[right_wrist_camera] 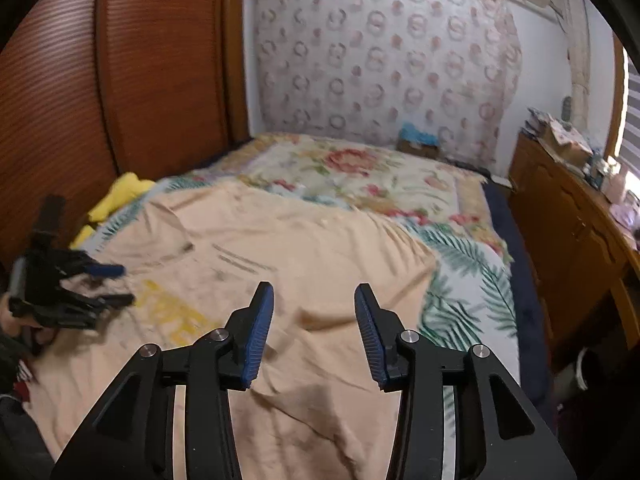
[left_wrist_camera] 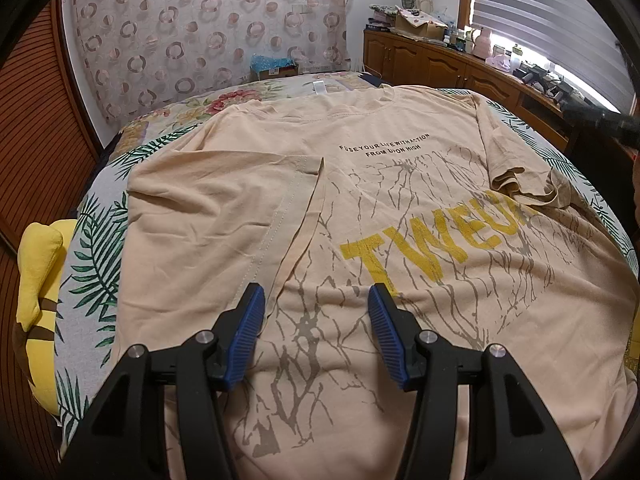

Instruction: Fold small clothes

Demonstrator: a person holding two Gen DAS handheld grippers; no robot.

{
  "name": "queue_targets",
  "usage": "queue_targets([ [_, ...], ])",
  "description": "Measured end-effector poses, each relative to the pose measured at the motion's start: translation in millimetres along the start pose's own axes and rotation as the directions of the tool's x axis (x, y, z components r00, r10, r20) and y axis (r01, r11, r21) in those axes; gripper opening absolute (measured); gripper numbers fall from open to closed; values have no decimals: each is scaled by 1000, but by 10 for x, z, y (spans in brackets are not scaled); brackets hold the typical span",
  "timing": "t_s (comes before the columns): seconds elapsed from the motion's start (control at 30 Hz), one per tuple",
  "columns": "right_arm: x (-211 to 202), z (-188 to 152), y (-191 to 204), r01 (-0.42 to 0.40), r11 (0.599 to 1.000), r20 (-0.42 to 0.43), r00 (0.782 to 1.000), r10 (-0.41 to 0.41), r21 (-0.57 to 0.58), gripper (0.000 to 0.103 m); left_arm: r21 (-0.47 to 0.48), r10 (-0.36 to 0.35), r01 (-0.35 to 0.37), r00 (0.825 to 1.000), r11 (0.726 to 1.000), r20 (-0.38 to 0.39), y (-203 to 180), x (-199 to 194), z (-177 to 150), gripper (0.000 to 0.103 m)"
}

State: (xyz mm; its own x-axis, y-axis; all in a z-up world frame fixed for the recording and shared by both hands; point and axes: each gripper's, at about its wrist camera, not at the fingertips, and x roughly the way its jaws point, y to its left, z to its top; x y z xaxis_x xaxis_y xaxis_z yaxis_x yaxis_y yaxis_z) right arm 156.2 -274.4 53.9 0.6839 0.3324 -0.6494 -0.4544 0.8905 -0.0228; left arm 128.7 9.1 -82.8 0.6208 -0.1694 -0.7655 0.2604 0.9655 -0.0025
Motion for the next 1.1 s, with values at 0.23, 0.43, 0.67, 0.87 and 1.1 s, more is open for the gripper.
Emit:
queue_targets([
  [0.23, 243, -483, -105, -15, 998, -130, 991, 23, 62, 42, 0, 0, 0, 1000, 1000, 0, -1, -3, -3, 54],
  [0.43, 369, -644, -37, -91, 991, -174, 979, 108, 101, 42, 0, 0, 0, 1000, 1000, 0, 1, -2, -1, 54],
  [0.67, 202, -805, 119, -160, 983, -200, 964, 176, 93, 36, 0, 0, 0, 1000, 1000, 0, 1, -5, -1, 54],
  [0.87, -37, -920, 304, -175, 983, -187, 965, 183, 59, 36, 0, 0, 0, 1000, 1000, 0, 1, -4, 0, 54],
  [1.1, -23, -643, 315, -110, 994, -119, 986, 113, 26, 36, -1, -1, 1, 1000, 1000, 0, 2, -5, 0, 54],
])
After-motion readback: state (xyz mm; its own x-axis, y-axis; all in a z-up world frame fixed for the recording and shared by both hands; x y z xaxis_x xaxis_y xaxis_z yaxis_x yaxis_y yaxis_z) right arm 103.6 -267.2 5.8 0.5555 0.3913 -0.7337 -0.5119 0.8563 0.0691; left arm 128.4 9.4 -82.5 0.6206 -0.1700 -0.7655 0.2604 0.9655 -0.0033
